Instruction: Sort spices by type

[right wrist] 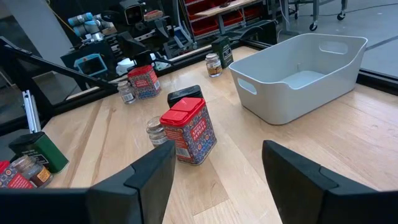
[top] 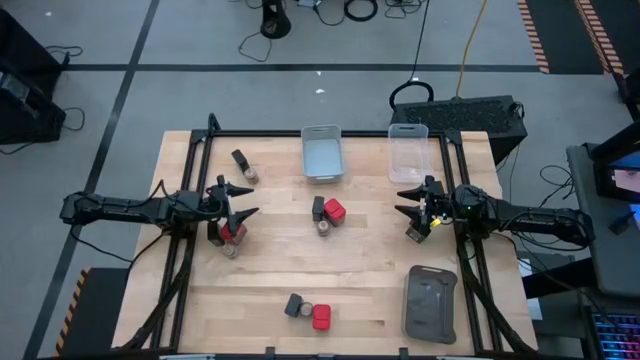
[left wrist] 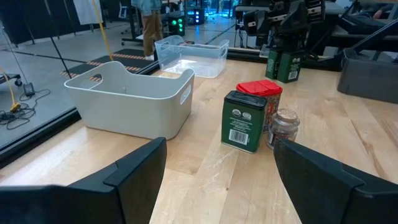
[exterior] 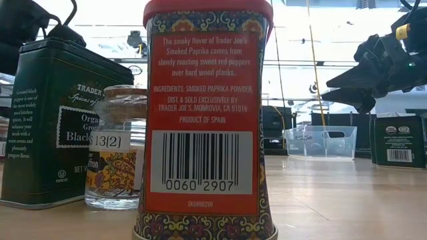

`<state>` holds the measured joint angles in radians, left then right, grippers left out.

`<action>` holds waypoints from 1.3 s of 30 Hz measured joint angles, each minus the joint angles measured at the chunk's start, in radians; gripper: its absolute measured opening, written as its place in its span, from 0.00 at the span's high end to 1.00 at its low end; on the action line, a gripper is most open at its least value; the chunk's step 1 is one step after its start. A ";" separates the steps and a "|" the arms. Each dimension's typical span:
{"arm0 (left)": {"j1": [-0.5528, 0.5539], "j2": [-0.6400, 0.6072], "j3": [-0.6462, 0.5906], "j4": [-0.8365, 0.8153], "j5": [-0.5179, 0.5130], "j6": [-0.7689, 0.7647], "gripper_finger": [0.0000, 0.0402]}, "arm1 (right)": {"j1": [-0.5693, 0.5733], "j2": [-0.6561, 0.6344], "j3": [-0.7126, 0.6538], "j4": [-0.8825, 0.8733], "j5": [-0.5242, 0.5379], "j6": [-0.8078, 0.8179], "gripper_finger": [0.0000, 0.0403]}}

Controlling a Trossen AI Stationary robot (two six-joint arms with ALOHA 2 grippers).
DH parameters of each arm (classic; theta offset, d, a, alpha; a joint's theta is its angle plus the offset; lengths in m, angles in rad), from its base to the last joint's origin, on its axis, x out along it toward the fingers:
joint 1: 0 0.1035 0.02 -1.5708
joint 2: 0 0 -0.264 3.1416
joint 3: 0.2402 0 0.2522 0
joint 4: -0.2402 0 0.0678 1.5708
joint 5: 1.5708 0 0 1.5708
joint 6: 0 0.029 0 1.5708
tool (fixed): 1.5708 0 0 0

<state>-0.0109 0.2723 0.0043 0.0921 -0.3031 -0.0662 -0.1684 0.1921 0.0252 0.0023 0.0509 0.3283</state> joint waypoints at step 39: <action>0.000 0.000 0.000 0.005 0.000 -0.242 0.25 | 0.000 0.000 0.001 0.171 -0.028 0.101 0.45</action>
<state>-0.0107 0.2722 0.0043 0.0972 -0.3027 -0.3078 -0.1684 0.1917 0.0261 0.1731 0.0230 0.4290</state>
